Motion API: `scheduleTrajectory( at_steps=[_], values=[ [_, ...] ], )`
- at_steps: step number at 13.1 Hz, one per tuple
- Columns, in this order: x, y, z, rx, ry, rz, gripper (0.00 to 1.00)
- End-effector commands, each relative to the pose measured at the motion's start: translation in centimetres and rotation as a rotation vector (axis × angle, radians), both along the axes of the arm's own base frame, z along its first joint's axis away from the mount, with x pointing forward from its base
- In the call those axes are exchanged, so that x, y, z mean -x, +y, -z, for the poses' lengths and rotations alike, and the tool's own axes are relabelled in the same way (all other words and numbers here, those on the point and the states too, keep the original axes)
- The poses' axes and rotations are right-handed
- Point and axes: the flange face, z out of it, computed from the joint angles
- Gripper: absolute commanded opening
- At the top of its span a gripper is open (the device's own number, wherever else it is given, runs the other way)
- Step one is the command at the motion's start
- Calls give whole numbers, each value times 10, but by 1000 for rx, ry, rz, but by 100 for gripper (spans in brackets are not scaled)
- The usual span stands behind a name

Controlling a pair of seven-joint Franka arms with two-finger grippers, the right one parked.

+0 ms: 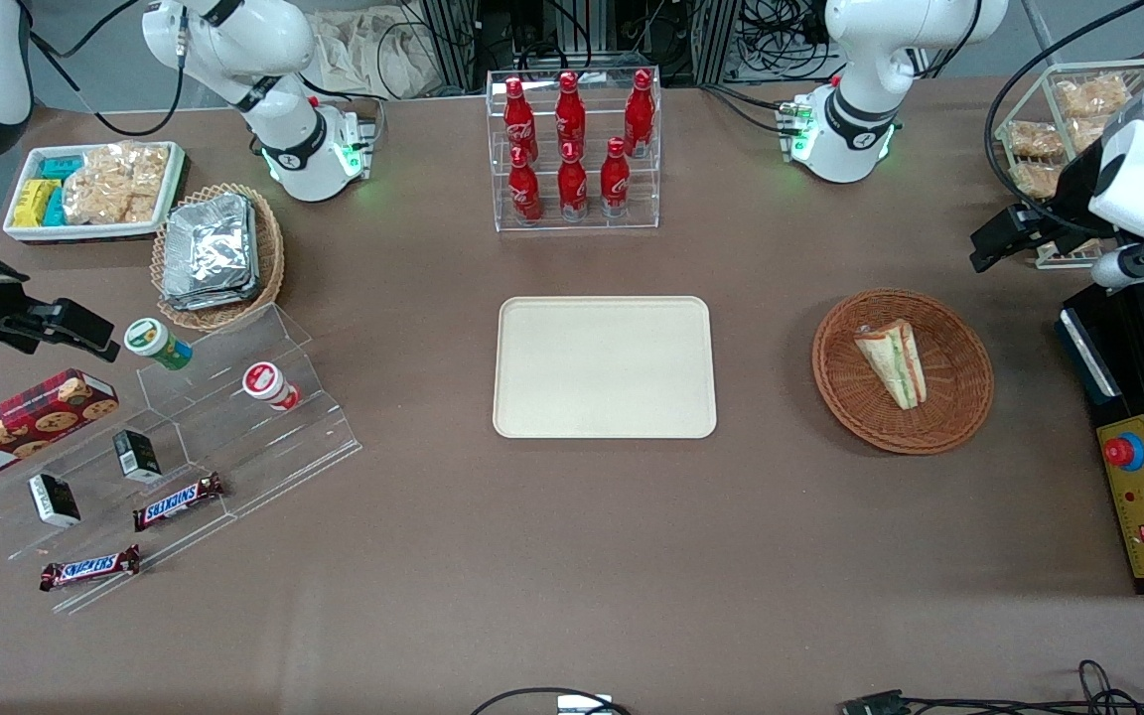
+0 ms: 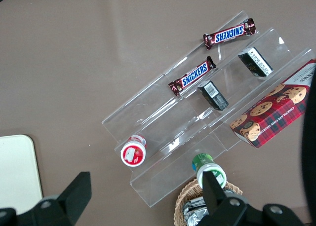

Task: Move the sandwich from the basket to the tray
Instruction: 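Move the left gripper over the wrapped sandwich in the wicker basket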

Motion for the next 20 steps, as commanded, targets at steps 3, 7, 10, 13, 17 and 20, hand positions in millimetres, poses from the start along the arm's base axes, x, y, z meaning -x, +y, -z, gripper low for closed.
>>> scheduleTrajectory(
  at_steps=[3,7,10,13,17,20],
  values=[
    [8,6,-13,2,1,10,100],
    [10,29,-11,3,8,-31,100],
    [38,58,8,12,28,-83,100],
    [63,84,69,4,6,-157,100],
    [77,86,158,-2,-20,-184,100],
    [86,81,232,-2,-95,-176,100]
  ],
)
